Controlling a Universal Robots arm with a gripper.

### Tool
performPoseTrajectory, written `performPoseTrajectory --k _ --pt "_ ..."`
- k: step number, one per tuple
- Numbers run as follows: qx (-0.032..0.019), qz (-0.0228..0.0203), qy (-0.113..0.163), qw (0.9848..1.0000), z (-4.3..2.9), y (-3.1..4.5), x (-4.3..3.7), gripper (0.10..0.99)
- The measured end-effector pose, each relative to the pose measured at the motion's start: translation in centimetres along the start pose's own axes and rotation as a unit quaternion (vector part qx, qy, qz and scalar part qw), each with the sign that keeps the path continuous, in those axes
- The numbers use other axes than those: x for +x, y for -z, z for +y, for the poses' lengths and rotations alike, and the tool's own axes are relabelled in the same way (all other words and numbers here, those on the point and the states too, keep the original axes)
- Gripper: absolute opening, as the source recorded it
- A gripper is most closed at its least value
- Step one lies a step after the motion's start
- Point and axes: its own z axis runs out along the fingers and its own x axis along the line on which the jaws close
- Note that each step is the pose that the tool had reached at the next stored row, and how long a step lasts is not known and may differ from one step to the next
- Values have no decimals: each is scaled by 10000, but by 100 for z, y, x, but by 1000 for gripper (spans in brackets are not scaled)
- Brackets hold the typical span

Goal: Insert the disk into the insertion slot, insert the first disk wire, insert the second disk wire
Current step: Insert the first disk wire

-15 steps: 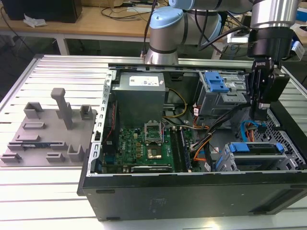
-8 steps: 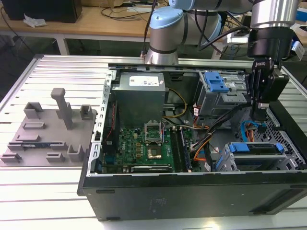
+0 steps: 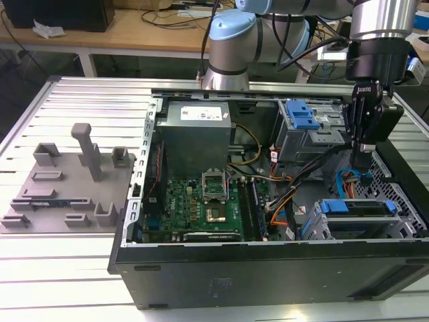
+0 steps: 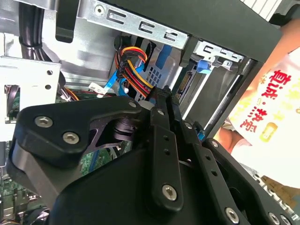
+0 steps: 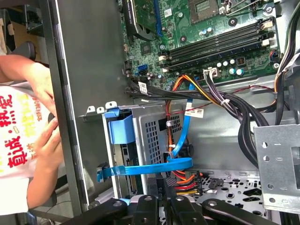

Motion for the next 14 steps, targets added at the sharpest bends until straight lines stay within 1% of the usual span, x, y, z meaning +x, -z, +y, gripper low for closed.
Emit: performPoseTrajectory --k 1,4,5,7,8,9,12,13,14 --pt "0 -2 0 10000 0 0 0 165" --pt "-16 -45 7 10000 -24 -10 12 165" --pt "-31 -54 16 10000 -35 -13 14 165" --pt "-77 -51 52 9999 -57 -14 16 165" --pt "-92 -50 66 9999 -61 -13 18 165" --pt "-99 -60 74 9999 -62 -7 25 165" --pt "-103 -118 84 9998 -71 12 72 165" --pt "-108 -152 84 9998 -74 15 94 165" --pt "-115 -202 84 9997 -76 13 113 165"
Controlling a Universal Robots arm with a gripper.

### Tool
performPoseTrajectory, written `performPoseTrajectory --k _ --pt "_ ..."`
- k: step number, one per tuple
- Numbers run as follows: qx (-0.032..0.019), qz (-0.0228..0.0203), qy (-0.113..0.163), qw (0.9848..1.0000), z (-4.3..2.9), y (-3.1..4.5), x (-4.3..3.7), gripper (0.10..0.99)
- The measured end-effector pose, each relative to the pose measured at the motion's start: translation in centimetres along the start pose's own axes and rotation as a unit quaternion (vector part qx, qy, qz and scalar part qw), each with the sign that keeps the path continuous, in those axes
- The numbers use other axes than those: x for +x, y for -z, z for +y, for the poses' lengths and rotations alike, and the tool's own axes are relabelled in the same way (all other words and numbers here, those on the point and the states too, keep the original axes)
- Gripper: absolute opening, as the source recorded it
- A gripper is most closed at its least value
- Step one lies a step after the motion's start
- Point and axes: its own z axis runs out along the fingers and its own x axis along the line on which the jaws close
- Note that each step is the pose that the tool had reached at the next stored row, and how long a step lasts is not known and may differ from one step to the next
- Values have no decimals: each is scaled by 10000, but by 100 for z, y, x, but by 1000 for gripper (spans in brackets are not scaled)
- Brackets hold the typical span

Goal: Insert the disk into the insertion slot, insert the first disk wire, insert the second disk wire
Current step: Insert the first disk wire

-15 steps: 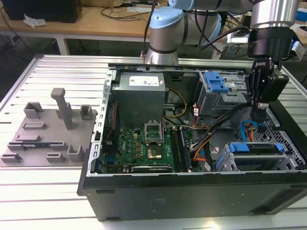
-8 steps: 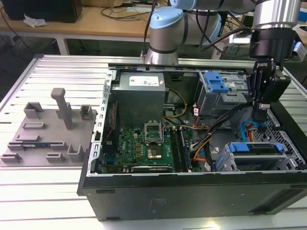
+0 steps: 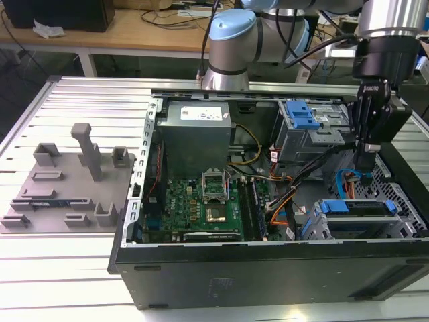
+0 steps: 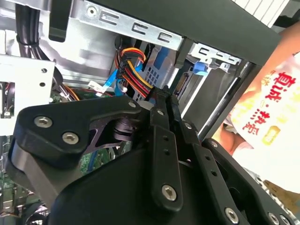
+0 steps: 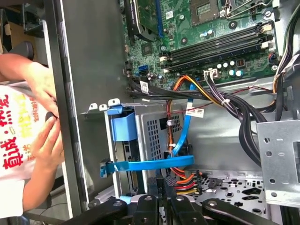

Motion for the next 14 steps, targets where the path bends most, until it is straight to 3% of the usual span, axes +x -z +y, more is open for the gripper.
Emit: performPoseTrajectory --k 4,5,6,9,13,14 --pt "-35 -269 5 9996 -11 -16 75 165" --pt "-47 -355 6 9994 -14 -24 100 165" --pt "-51 -382 6 9993 -20 -38 144 165" --pt "-51 -386 8 9992 -35 -93 244 165" --pt "-33 -394 41 9992 -41 -103 291 165" --pt "-31 -425 53 9991 -43 -93 307 165"
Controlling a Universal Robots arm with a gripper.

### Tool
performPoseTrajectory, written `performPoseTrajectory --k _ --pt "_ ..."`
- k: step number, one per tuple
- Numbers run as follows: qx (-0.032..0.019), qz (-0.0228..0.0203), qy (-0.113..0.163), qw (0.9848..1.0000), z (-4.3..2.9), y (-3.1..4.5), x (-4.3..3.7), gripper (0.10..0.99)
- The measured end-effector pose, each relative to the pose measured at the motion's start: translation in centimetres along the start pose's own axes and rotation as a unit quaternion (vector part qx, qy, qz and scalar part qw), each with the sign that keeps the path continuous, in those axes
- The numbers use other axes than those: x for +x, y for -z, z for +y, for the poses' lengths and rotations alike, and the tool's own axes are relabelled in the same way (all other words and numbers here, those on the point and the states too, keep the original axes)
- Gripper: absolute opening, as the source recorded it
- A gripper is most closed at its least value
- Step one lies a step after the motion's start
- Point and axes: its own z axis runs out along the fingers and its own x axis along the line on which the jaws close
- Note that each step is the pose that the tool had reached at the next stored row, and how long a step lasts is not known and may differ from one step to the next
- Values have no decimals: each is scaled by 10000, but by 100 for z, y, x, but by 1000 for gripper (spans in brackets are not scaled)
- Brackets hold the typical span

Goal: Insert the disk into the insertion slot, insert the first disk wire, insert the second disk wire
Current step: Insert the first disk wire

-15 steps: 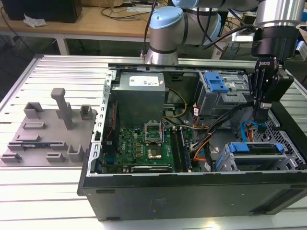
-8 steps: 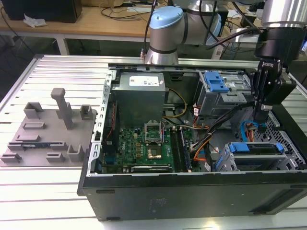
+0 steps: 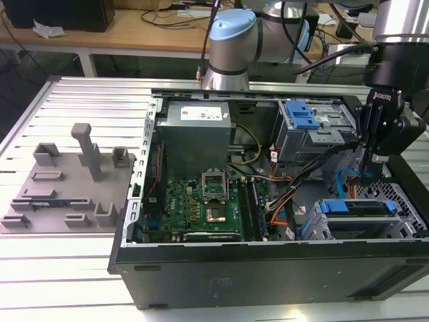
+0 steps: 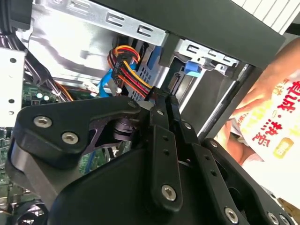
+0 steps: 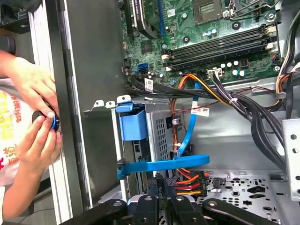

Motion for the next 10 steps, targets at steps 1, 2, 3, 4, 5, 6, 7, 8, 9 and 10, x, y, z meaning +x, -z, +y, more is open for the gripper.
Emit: performPoseTrajectory --k 1,2,3,4,5,6,7,8,9,10 --pt "-1 -24 5 10000 -1 6 9 165" --pt "-5 -69 9 10000 -2 10 18 165" --pt "-17 -176 12 9998 -3 15 29 165" --pt "-25 -251 14 9997 -4 17 34 165" --pt "-42 -400 18 9992 -5 19 43 165" --pt "-59 -546 22 9985 -6 21 51 165" --pt "-78 -716 28 9974 -8 28 63 165" --pt "-87 -796 30 9968 -8 32 70 165" --pt "-97 -888 33 9960 -10 35 83 165" --pt "-105 -963 37 9953 -11 37 95 165"
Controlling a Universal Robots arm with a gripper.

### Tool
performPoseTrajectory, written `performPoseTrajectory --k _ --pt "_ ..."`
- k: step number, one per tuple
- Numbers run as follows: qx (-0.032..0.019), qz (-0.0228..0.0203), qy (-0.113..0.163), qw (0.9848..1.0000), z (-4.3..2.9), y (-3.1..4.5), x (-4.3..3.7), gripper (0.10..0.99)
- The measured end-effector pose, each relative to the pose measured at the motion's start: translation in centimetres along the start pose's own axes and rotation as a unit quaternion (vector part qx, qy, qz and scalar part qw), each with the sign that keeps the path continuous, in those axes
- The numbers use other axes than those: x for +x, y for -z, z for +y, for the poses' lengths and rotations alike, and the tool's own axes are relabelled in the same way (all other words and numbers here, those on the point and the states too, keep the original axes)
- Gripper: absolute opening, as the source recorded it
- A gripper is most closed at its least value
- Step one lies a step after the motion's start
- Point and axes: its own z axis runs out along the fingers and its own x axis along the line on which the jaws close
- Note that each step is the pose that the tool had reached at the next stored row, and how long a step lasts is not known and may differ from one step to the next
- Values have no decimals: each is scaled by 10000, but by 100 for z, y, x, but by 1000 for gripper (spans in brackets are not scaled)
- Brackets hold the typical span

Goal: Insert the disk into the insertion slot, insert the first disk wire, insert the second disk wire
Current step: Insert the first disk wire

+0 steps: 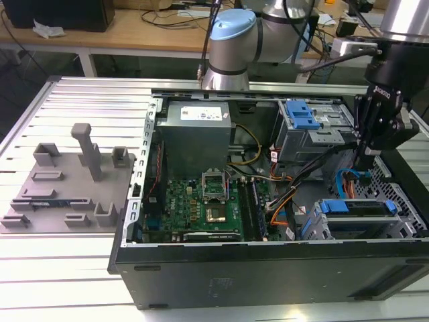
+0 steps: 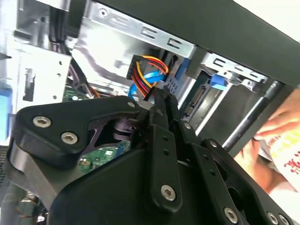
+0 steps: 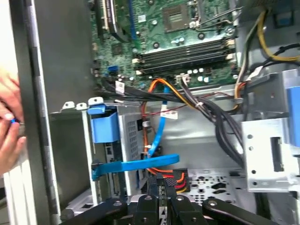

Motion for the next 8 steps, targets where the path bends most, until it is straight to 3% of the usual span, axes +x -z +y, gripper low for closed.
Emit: performPoseTrajectory --k 2,8 --pt "-6 -56 4 10000 -3 -5 27 165" --pt "-4 -85 25 10000 -20 -43 168 165"
